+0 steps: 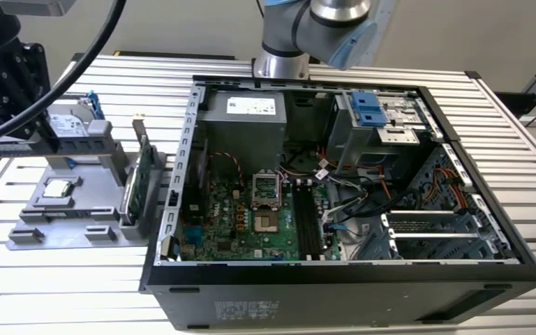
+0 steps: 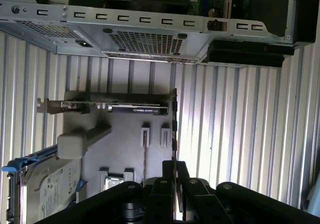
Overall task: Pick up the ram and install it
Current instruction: 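Pick up the ram and move it above insertion slot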
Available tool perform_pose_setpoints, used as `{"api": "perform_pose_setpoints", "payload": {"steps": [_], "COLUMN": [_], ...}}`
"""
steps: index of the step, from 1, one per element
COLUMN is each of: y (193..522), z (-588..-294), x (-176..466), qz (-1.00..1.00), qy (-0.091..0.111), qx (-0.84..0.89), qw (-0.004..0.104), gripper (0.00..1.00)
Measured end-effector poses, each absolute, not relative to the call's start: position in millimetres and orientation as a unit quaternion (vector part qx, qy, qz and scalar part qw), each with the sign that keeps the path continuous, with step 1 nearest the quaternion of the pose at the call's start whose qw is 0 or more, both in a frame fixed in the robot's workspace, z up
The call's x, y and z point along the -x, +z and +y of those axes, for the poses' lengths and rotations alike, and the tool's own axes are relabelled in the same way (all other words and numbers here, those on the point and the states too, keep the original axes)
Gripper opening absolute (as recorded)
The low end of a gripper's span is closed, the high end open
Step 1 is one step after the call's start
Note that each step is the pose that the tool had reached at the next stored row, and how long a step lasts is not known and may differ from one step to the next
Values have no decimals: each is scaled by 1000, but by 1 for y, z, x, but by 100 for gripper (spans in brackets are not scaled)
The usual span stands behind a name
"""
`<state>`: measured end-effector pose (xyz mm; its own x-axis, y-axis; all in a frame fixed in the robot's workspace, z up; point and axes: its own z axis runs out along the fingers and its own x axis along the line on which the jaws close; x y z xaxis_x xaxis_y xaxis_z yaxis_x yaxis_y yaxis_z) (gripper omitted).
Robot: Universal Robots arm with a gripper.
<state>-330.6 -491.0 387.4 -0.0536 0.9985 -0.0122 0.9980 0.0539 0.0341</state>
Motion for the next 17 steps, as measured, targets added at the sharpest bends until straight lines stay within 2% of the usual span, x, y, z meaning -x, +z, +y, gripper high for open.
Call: {"api": "perform_pose_setpoints", "payload": {"steps": [17], "y": [387], "z": [-491], "x": [324], "qz": [726], "qy": [8], "qx": [-688], "qw": [16], "gripper": [0]}}
